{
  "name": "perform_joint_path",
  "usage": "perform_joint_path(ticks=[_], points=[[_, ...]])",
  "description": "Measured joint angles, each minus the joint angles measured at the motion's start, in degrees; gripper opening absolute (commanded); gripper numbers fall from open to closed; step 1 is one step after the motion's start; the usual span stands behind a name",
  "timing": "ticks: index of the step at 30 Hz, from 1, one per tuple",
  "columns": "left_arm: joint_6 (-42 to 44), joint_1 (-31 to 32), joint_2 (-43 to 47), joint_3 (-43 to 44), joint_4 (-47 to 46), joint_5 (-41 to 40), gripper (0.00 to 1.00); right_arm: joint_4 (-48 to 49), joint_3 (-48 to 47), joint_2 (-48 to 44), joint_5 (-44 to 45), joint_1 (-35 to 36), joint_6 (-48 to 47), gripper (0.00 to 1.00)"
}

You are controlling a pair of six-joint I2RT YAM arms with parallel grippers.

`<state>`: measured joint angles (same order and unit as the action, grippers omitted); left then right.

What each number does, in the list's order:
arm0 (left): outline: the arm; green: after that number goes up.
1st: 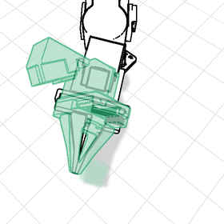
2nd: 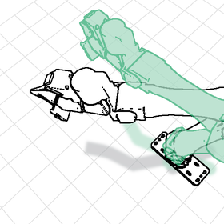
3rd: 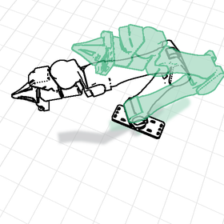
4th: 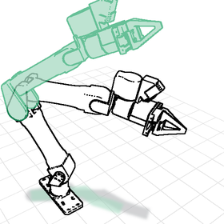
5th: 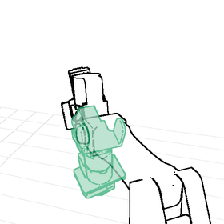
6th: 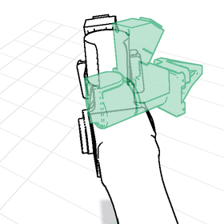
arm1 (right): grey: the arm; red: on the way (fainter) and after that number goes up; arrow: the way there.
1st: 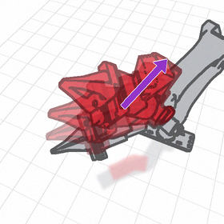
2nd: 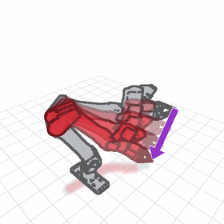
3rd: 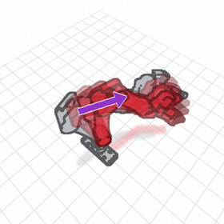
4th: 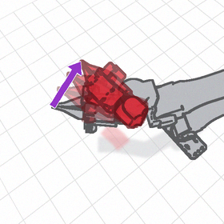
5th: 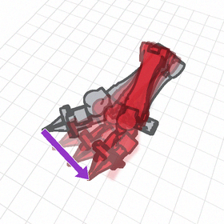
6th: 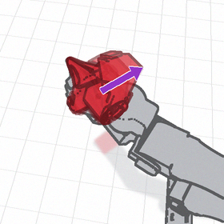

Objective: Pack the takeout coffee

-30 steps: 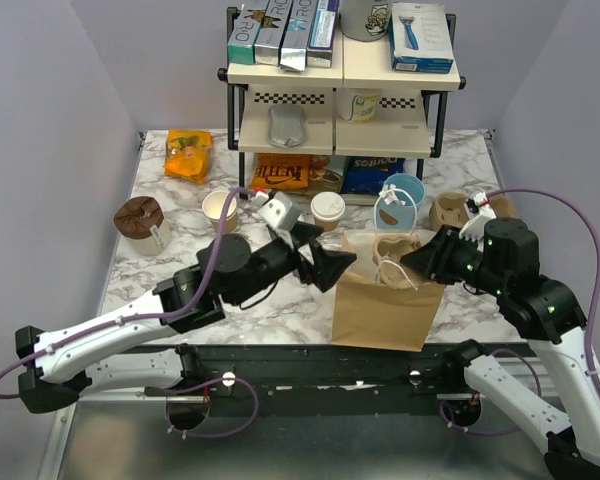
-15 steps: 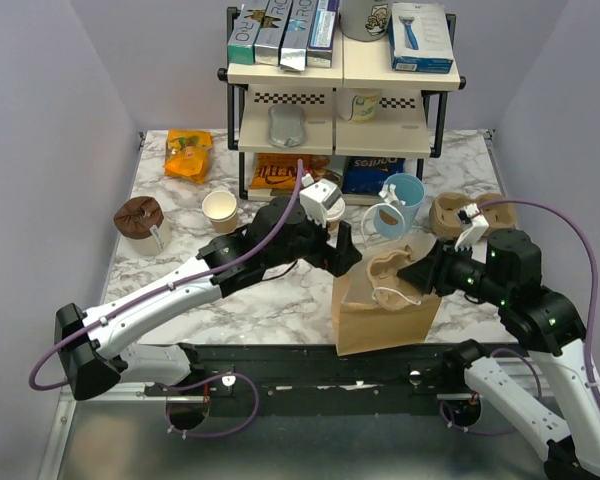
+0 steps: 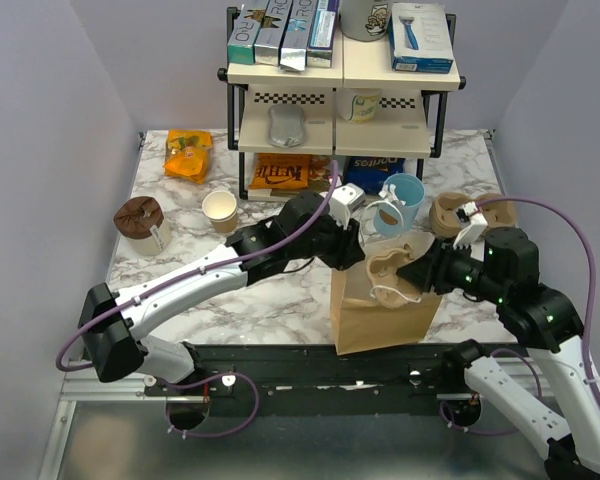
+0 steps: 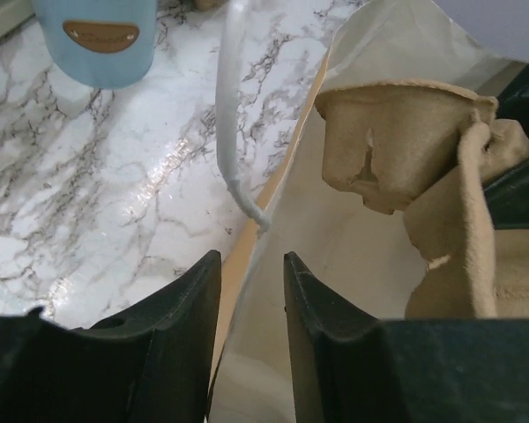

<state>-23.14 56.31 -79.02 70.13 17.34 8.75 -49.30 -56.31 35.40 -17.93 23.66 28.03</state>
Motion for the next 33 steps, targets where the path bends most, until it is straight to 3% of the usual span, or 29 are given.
perform_joint_path(ticks=[9,15,33], points=[[-0.87,0.26,4.26,-2.23,-2.51,-0.55,0.08,0.17,-1.73,2.86,7.87,0.02,5.70,0.45],[-3.30,2.51,9.20,-4.44,-5.38,-4.66,0.01,1.42,-1.84,5.46,8.85,0.07,6.12,0.47],[-9.55,1.79,6.36,-3.85,-4.57,-11.78,0.00,7.17,1.22,7.54,18.53,11.54,-3.02,0.47]])
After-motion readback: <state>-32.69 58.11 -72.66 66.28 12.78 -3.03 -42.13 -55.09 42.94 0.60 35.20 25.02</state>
